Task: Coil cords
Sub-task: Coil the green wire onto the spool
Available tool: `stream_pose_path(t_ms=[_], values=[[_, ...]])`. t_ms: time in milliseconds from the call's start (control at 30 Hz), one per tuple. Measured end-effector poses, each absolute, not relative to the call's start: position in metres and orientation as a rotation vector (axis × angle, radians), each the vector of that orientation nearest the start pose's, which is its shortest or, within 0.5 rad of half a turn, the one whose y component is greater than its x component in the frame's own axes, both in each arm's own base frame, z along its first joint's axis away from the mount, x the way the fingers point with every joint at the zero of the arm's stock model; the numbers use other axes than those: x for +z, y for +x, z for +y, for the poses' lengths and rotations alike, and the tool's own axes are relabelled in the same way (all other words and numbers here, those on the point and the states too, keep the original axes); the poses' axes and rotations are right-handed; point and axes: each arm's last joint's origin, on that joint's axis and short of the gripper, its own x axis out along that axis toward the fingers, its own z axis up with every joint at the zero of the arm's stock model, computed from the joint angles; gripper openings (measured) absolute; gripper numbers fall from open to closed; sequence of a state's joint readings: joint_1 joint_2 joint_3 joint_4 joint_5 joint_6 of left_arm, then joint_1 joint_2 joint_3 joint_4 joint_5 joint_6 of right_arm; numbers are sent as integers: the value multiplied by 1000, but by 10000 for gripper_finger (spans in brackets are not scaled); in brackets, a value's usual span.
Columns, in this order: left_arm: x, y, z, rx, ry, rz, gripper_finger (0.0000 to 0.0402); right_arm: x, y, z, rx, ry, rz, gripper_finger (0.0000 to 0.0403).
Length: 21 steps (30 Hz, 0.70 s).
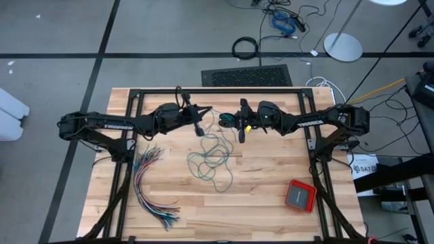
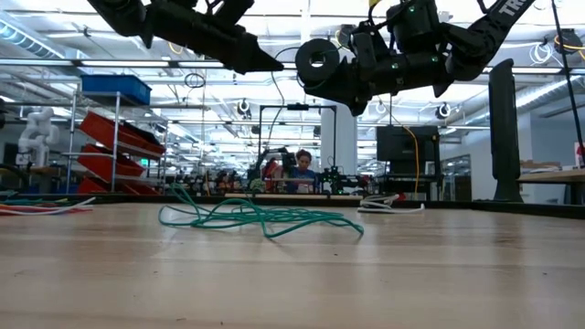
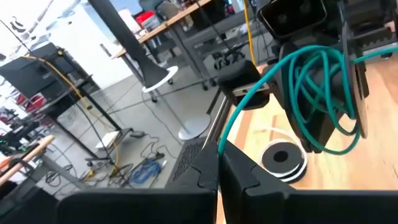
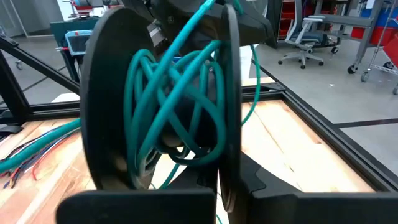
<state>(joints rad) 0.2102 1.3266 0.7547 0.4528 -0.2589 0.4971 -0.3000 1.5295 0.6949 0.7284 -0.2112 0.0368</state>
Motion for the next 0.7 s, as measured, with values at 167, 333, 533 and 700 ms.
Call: stream_pose_path(t_ms=[167, 333, 533, 700], values=[[270, 276, 68, 494, 501, 260, 1, 216, 301, -87, -91, 64, 101, 0], [283, 266, 67, 535, 503, 233, 0, 216, 301, -87, -91, 66, 101, 0], [297, 253, 65, 584, 496, 204, 0, 216, 301, -87, -95, 67, 101, 0], [291, 250, 65, 588, 466, 276, 0, 216, 301, -88, -103, 76, 94, 0]])
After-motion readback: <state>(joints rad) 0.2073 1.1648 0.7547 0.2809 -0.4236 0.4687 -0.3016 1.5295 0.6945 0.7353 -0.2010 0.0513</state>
